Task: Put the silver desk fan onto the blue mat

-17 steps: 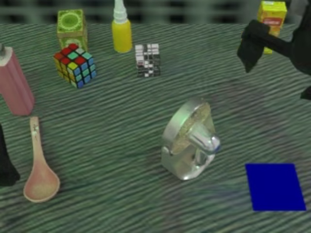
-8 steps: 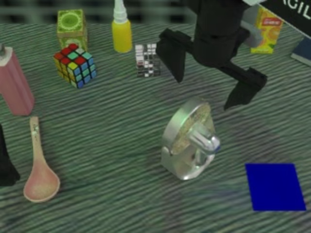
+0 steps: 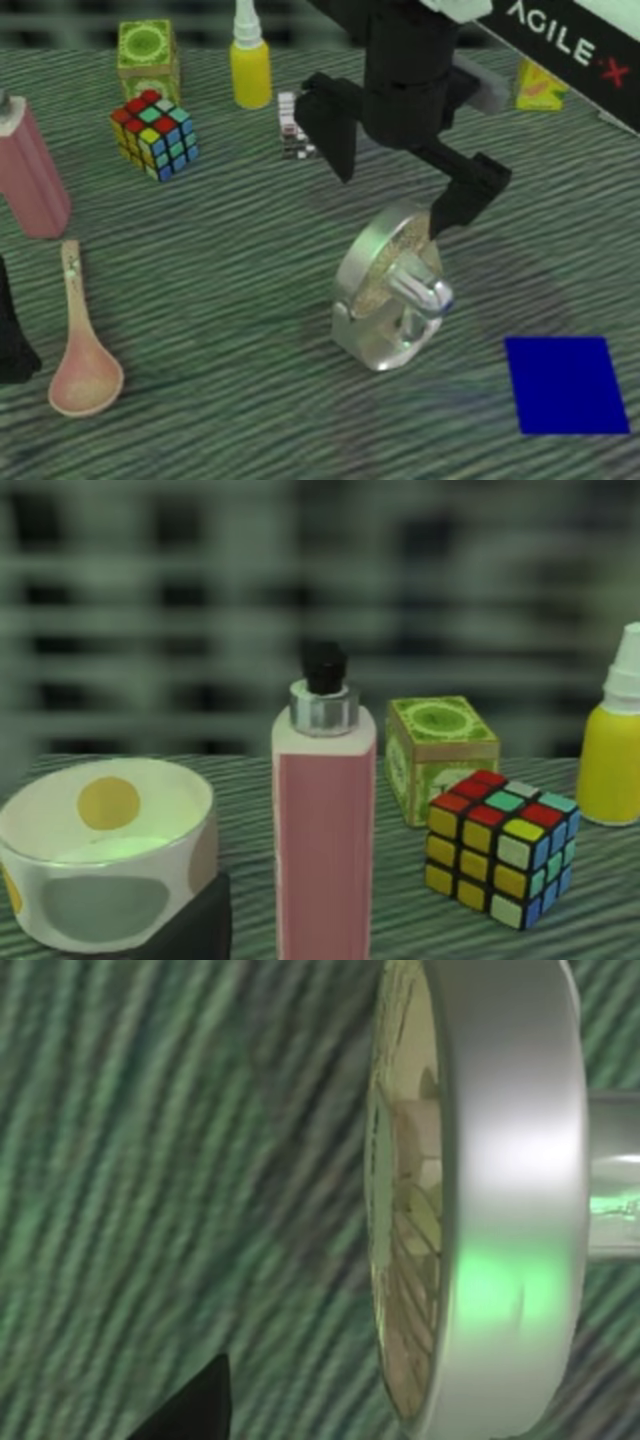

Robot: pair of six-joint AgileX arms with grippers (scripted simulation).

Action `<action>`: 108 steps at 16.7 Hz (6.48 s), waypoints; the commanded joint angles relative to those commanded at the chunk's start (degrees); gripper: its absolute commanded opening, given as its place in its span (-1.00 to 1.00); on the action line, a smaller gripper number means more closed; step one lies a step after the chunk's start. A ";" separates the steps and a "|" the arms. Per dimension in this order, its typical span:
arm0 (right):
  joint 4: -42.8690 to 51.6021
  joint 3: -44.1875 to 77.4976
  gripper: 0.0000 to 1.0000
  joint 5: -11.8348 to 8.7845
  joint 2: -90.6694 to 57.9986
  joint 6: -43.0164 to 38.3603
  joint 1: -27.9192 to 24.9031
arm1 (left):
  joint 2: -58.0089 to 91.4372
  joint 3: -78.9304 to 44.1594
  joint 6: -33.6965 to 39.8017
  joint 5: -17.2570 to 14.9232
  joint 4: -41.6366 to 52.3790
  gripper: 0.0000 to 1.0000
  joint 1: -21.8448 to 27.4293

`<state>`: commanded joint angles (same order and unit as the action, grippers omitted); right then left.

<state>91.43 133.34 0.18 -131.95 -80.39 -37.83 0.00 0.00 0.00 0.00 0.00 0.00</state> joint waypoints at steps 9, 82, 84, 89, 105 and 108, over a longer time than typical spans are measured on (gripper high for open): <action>-9.27 -11.36 1.00 -0.02 1.86 0.08 0.05 | 0.00 0.00 0.00 0.00 0.00 1.00 0.00; -9.54 -54.52 -1.00 -0.35 42.70 142.87 14.46 | 0.00 0.00 0.00 0.00 0.00 1.00 0.00; -10.50 -56.28 -1.00 0.34 43.73 146.20 14.98 | 0.00 0.00 0.00 0.00 0.00 1.00 0.00; -10.73 -56.69 -1.00 0.53 43.96 146.99 15.10 | 0.00 0.00 0.00 0.00 0.00 1.00 0.00; -18.65 -63.85 -0.25 0.53 43.19 147.13 15.25 | 0.00 0.00 0.00 0.00 0.00 1.00 0.00; -18.65 -63.85 0.21 0.53 43.19 147.13 15.25 | 0.00 0.00 0.00 0.00 0.00 1.00 0.00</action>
<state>72.77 69.49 0.71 -88.76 66.74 -22.58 0.00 0.00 0.00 0.00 0.00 0.00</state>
